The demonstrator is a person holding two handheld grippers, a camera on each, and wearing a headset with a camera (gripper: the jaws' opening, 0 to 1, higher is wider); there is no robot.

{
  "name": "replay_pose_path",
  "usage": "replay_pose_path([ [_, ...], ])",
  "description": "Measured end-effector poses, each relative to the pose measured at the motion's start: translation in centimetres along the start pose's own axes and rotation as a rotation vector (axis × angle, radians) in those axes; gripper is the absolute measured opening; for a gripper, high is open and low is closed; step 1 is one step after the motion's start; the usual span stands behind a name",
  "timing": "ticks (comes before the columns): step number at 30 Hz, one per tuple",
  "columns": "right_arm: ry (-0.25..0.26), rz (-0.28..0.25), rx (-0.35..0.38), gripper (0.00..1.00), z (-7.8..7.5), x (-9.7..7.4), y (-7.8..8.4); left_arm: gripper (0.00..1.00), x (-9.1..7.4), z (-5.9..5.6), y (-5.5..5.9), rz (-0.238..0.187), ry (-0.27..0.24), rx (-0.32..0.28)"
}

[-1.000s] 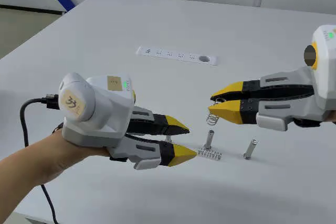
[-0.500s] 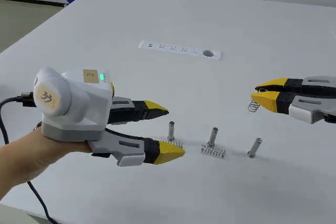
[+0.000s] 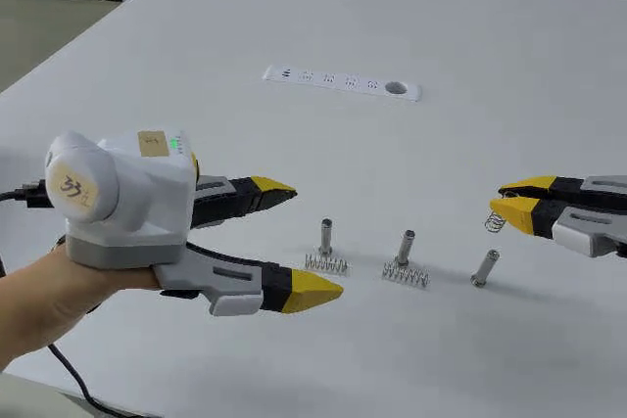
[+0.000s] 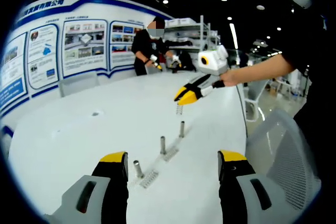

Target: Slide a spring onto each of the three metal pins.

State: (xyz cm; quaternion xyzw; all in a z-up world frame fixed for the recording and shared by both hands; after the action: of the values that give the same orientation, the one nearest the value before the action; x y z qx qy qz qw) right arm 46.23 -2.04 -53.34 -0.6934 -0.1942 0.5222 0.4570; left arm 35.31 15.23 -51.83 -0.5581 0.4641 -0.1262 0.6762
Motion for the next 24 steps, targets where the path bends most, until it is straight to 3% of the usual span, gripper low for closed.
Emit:
replay_pose_path([
  [10, -0.021, 0.024, 0.055, 0.11, 0.1, 0.2, 1.5, 0.76, -0.2, 0.2, 0.7, 0.002, -0.011, -0.038],
  [24, -0.013, 0.058, 0.063, 0.11, 0.2, 0.4, 3.1, 0.80, -0.2, 0.1, 1.1, 0.022, -0.019, -0.053],
])
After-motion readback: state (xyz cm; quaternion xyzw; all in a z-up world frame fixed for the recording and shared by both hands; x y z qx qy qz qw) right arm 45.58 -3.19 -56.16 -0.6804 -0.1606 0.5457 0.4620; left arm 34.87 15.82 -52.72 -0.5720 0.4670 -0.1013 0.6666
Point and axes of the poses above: the centre of the closed fingertips' face, and the gripper's own axes: x roughly forward along the fingers, z roughly to its left, y roughly out of its underside, the point moved 2 cm from there along -x, roughly backward along the fingers, and after that the axes turned 7 degrees about z, right-handed, at the moved point
